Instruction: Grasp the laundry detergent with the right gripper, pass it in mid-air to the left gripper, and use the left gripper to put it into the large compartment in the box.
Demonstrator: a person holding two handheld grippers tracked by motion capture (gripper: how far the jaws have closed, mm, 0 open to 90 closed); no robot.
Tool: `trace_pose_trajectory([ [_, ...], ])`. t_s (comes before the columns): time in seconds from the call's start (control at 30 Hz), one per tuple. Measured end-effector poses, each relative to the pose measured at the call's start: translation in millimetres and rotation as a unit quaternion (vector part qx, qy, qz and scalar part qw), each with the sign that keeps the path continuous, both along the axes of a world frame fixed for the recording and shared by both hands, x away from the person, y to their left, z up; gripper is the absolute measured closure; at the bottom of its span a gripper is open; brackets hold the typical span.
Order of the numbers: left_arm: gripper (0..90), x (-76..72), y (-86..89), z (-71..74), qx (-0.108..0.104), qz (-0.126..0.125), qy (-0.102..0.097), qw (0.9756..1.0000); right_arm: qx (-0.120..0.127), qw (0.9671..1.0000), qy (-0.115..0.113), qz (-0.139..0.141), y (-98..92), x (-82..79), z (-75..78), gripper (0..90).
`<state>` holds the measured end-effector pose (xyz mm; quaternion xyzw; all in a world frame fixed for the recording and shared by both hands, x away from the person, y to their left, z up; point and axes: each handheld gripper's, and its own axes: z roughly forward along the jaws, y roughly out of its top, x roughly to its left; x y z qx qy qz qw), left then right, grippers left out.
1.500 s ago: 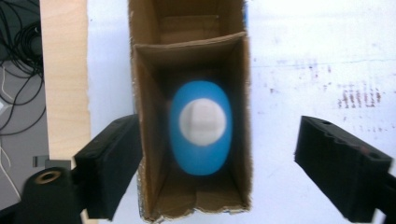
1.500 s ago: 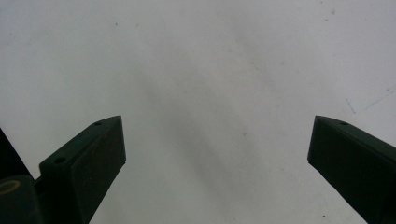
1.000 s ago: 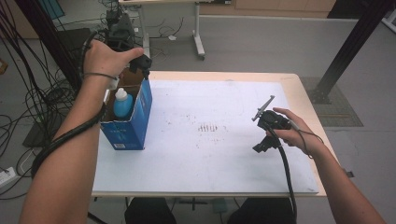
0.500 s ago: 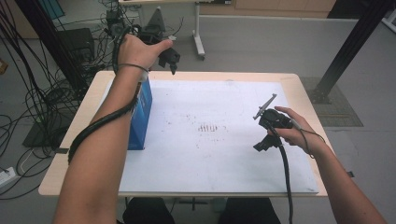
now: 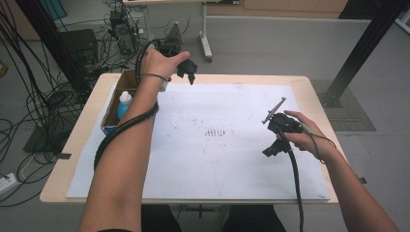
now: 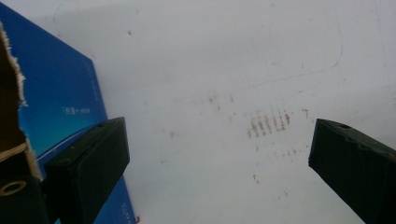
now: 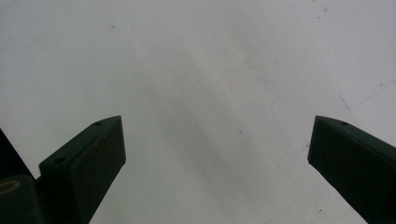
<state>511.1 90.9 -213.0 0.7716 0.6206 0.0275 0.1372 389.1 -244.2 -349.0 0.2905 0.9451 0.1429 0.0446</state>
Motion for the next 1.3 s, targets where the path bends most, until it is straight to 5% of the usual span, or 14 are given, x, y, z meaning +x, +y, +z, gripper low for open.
trace_pose_trajectory([
  [0.3,5.5,4.1,-6.6,-14.1,0.0,-0.008,0.01,0.9999,-0.001,1.0,-0.001,0.0,0.2,0.6,-1.7,4.0],
  [1.3,5.5,-1.4,-9.1,-14.5,0.008,-0.01,0.008,0.9999,0.002,1.0,0.003,0.0,-2.1,-2.4,-4.8,4.1],
])
